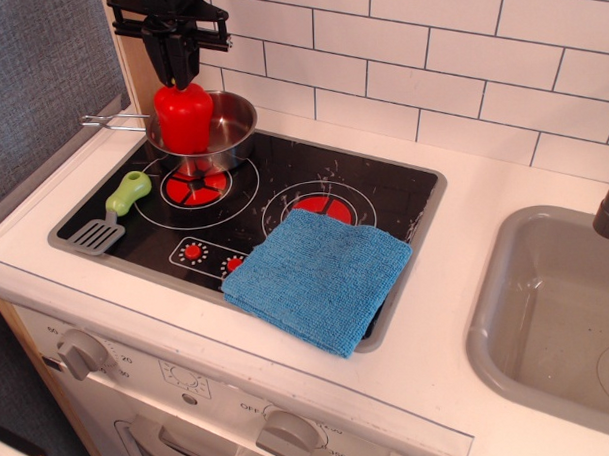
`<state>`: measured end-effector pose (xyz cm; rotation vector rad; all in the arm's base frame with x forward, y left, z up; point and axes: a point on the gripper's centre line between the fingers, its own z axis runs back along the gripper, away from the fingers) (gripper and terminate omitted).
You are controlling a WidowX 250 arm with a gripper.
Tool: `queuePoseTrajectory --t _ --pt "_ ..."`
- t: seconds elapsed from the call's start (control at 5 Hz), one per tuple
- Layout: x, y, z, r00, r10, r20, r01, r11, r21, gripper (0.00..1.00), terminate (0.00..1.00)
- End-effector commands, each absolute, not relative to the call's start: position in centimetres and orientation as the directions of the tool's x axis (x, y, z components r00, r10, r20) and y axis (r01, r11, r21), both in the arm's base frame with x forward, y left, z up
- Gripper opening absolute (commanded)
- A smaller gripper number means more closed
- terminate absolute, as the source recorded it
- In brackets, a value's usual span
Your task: Place the pepper onto the blue cloth.
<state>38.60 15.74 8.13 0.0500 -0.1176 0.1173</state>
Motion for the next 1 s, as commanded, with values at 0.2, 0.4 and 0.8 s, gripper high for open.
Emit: queuePoseTrajectory --t 0.2,0.4,0.8 --pt "33.0 5.1 18.4 0.912 -0.183 0.367 0.178 0.983 0.048 0.0 0.0" --pt "30.3 2.4 17.6 0.898 -0.288 0.333 0.285 0.957 0.059 0.0 0.0" --pt "27.3 -0.3 13.4 0.883 -0.403 0.239 0.403 0.914 0.055 0.0 0.0"
